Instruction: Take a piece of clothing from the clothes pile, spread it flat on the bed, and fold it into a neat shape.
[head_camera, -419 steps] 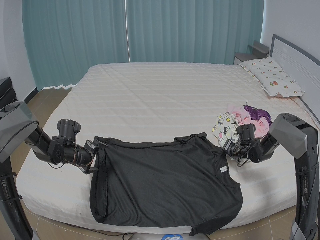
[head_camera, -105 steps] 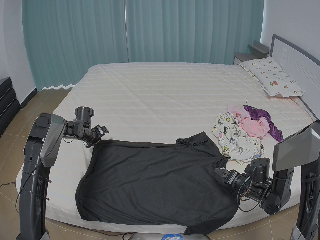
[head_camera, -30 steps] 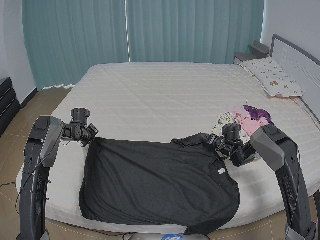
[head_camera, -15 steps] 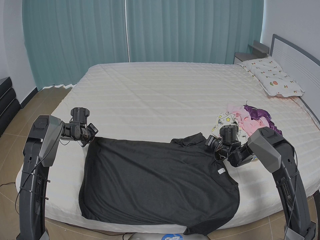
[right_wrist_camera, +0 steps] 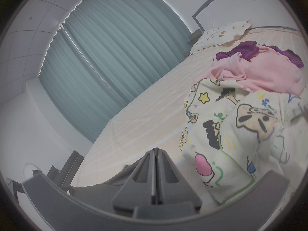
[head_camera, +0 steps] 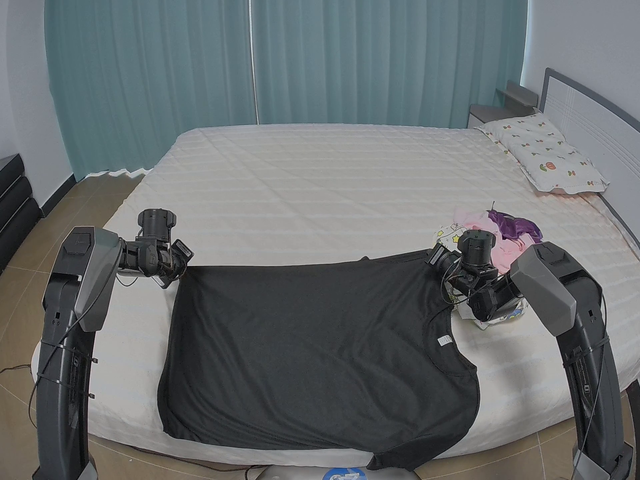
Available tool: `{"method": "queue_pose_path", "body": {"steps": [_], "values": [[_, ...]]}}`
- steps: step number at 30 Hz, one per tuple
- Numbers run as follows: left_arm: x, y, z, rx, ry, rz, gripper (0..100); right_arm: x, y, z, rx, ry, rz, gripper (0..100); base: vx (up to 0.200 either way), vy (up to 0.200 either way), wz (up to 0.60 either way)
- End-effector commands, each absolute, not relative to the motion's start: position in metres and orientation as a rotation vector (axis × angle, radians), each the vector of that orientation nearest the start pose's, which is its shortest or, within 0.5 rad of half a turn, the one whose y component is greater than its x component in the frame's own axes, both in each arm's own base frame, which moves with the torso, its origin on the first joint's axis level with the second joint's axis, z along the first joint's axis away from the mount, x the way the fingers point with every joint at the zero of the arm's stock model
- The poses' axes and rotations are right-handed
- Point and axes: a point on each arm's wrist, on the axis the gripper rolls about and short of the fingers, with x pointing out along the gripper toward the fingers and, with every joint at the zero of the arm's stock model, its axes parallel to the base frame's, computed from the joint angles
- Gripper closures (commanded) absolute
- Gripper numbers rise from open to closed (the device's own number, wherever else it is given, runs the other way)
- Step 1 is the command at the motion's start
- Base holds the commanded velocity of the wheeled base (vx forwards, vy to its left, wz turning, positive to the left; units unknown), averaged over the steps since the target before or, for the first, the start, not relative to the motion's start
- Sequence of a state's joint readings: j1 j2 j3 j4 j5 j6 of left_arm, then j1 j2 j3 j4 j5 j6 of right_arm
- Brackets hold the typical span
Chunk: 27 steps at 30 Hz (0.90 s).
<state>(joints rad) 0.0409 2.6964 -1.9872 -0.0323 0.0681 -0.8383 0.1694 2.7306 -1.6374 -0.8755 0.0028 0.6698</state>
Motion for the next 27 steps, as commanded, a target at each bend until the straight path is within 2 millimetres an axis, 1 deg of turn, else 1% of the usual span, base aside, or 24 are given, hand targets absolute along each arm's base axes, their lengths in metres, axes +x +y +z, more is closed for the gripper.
{"method": "queue_pose_path", "body": {"steps": [1,3,5,8,11,12,15,19,21,23,24,27], "values": [[0.532,0.025,0.010,-0.793,0.586,0.383,100,0.515,0.091,-0.031,0.638,0.274,0.088,100,0.000,0.000,0.00],[0.532,0.025,0.011,-0.794,0.582,0.381,100,0.516,0.094,-0.029,0.640,0.267,0.100,100,0.000,0.000,0.00],[0.533,0.024,0.013,-0.795,0.576,0.377,100,0.521,0.095,-0.024,0.646,0.240,0.103,100,0.000,0.000,0.00],[0.533,0.025,0.012,-0.796,0.573,0.378,100,0.526,0.093,-0.022,0.650,0.207,0.085,100,0.000,0.000,0.00],[0.535,0.025,0.013,-0.804,0.557,0.375,100,0.535,0.090,-0.011,0.663,0.126,0.053,100,0.000,0.000,0.00],[0.535,0.025,0.014,-0.814,0.548,0.375,100,0.539,0.090,-0.003,0.679,0.082,0.054,100,0.000,0.000,0.00],[0.535,0.025,0.013,-0.832,0.547,0.381,100,0.542,0.091,0.006,0.691,0.047,0.063,100,0.000,0.000,0.00],[0.534,0.025,0.011,-0.831,0.553,0.382,100,0.543,0.097,0.001,0.686,0.050,0.079,100,0.000,0.000,0.00],[0.534,0.024,0.010,-0.830,0.555,0.381,100,0.547,0.099,0.006,0.686,0.025,0.089,100,0.000,0.000,0.00],[0.534,0.024,0.010,-0.830,0.558,0.383,100,0.548,0.103,0.005,0.685,0.020,0.094,100,0.000,0.000,0.00],[0.534,0.024,0.010,-0.830,0.558,0.383,100,0.549,0.105,-0.001,0.673,0.031,0.093,100,0.000,0.000,0.00],[0.535,0.025,0.007,-0.831,0.559,0.385,100,0.549,0.104,-0.009,0.652,0.067,0.081,100,0.000,0.000,0.00]]}}
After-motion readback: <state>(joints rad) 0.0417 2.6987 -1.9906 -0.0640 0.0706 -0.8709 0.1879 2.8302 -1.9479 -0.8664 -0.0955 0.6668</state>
